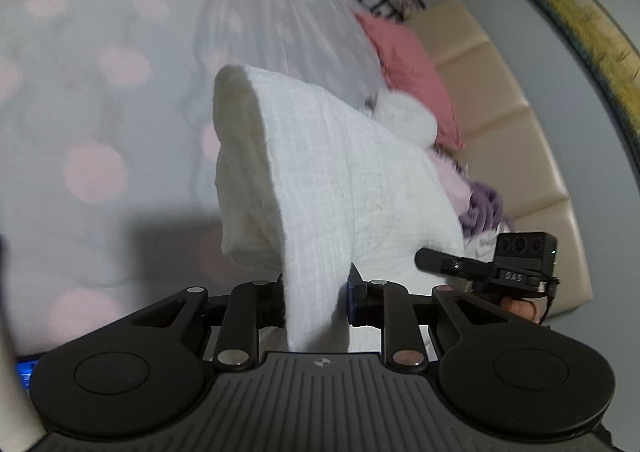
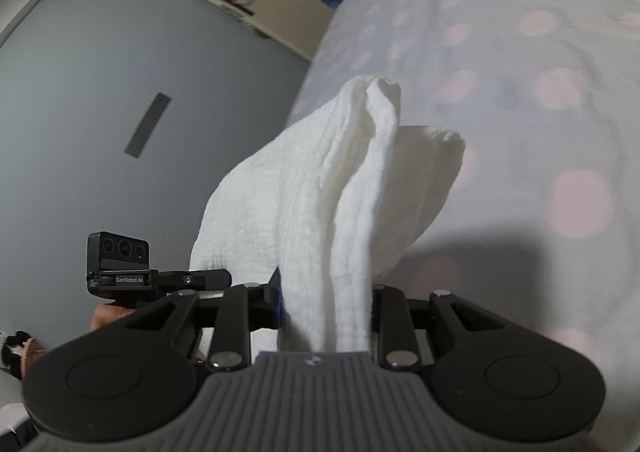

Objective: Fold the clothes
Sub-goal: 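Lift the folded bundle with both grippers and carry it toward the bed edge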

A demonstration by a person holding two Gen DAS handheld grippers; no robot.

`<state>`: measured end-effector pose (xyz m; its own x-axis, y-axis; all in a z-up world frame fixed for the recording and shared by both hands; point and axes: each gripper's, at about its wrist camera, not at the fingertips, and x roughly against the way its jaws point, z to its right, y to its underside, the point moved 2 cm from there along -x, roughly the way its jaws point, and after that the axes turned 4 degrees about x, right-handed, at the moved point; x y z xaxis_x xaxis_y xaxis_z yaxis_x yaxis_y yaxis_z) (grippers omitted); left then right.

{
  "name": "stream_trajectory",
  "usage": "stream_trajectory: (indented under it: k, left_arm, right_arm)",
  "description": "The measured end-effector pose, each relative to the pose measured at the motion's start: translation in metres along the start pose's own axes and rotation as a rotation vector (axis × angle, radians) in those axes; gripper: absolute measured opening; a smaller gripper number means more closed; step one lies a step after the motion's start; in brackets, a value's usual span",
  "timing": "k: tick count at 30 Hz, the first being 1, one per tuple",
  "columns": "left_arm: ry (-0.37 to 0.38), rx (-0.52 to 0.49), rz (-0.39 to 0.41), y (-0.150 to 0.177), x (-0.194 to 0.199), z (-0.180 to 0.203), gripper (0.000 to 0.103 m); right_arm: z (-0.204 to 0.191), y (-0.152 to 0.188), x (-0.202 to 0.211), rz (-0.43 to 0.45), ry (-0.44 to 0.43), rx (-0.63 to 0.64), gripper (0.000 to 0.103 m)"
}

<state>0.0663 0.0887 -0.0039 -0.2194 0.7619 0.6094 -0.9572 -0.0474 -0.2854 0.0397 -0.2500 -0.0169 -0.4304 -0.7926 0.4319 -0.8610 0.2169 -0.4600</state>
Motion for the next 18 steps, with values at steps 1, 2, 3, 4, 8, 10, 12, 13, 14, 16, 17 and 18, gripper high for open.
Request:
stream_trajectory:
  k: [1,2,3,4,8,10,12,13,14,16,17,18]
  left_arm:
    - [-0.002,0.003,0.019,-0.002,0.017,-0.002,0.021]
    - [-0.006,0.009,0.036,-0.004,0.033,-0.006,0.021]
    - [-0.012,0.019,0.052,-0.005,0.05,-0.011,0.021]
    - [-0.018,0.029,0.066,-0.005,0.066,-0.016,0.021]
    - [-0.013,0.087,0.124,-0.004,0.132,-0.045,0.021]
    - [-0.012,0.113,0.156,-0.001,0.162,-0.06,0.021]
    - [-0.017,0.141,0.189,0.002,0.191,-0.075,0.021]
    - [-0.022,0.151,0.206,0.005,0.204,-0.082,0.021]
    - [-0.026,0.157,0.223,0.008,0.217,-0.088,0.021]
    - [-0.043,0.159,0.252,0.016,0.242,-0.098,0.021]
    - [-0.045,0.163,0.266,0.021,0.252,-0.105,0.021]
    - [-0.046,0.17,0.281,0.025,0.263,-0.113,0.021]
  right_arm:
    - [-0.013,-0.002,-0.01,-0.008,-0.015,0.005,0.029]
    - [-0.026,-0.004,-0.022,-0.019,-0.027,0.01,0.029]
    - [-0.039,-0.006,-0.034,-0.03,-0.04,0.015,0.029]
    - [-0.052,-0.007,-0.046,-0.042,-0.051,0.019,0.029]
    - [-0.095,-0.004,-0.097,-0.094,-0.081,0.006,0.029]
    - [-0.115,0.0,-0.124,-0.122,-0.098,0.004,0.029]
    - [-0.133,0.005,-0.153,-0.148,-0.115,0.01,0.029]
    - [-0.141,0.008,-0.165,-0.161,-0.123,0.011,0.029]
    - [-0.149,0.011,-0.178,-0.175,-0.131,0.013,0.029]
    - [-0.164,0.017,-0.201,-0.2,-0.148,0.014,0.029]
    - [-0.17,0.02,-0.212,-0.211,-0.156,0.016,0.029]
    - [-0.176,0.023,-0.222,-0.221,-0.163,0.017,0.029]
